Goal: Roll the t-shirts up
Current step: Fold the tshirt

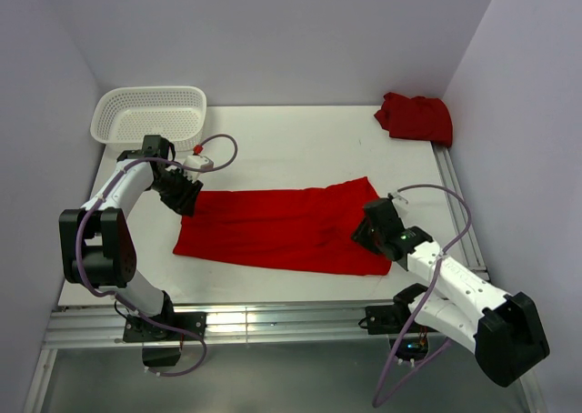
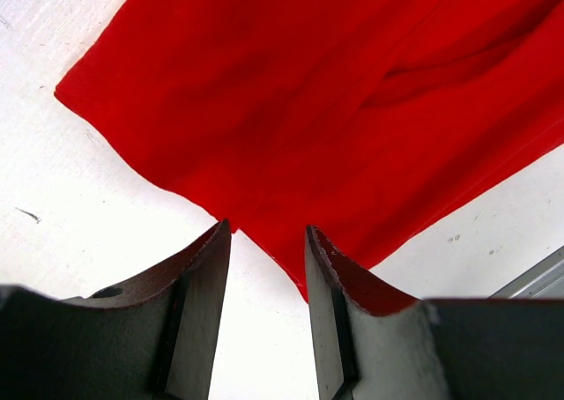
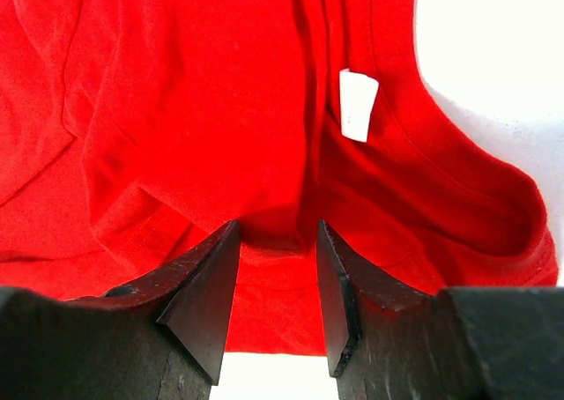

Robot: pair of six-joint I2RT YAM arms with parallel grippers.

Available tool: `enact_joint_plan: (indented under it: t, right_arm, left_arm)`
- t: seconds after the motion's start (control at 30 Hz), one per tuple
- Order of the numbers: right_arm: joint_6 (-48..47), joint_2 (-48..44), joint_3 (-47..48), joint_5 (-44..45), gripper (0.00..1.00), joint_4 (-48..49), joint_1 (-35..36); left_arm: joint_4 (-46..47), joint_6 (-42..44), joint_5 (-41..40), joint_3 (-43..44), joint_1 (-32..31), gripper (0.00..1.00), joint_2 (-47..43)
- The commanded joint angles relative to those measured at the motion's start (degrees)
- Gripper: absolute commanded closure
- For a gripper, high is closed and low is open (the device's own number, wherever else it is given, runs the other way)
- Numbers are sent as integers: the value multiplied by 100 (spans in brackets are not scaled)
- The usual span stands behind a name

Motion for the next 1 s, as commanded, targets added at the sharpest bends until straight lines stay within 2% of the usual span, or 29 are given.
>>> enact_joint_plan:
  t: [0.0, 0.17, 0.3, 0.43, 0.57, 0.7, 0.97]
  right_arm:
    - [20, -174, -121, 16, 53, 224, -47]
    - [55, -219, -156, -28, 53, 286, -47]
    - [91, -254, -200, -46, 62, 409, -73]
    - [108, -298, -191, -72, 83, 427, -108]
    - [29, -342, -25, -107, 90, 252, -170]
    - [-173, -237, 274, -204, 94, -257, -345]
    - [-752, 62, 617, -828, 96, -724, -951]
  left_arm:
    - [-48, 90, 26, 56, 12, 55, -58]
    - [-49, 81, 52, 74, 12, 55, -40]
    - [-40, 81, 34, 56, 12, 55, -49]
    - [-22, 89, -1, 30, 12, 55, -67]
    - [-31, 107, -1, 21, 12, 55, -84]
    - [-39, 116, -1, 12, 12, 55, -84]
    - [-4, 204, -10, -84, 12, 56, -111]
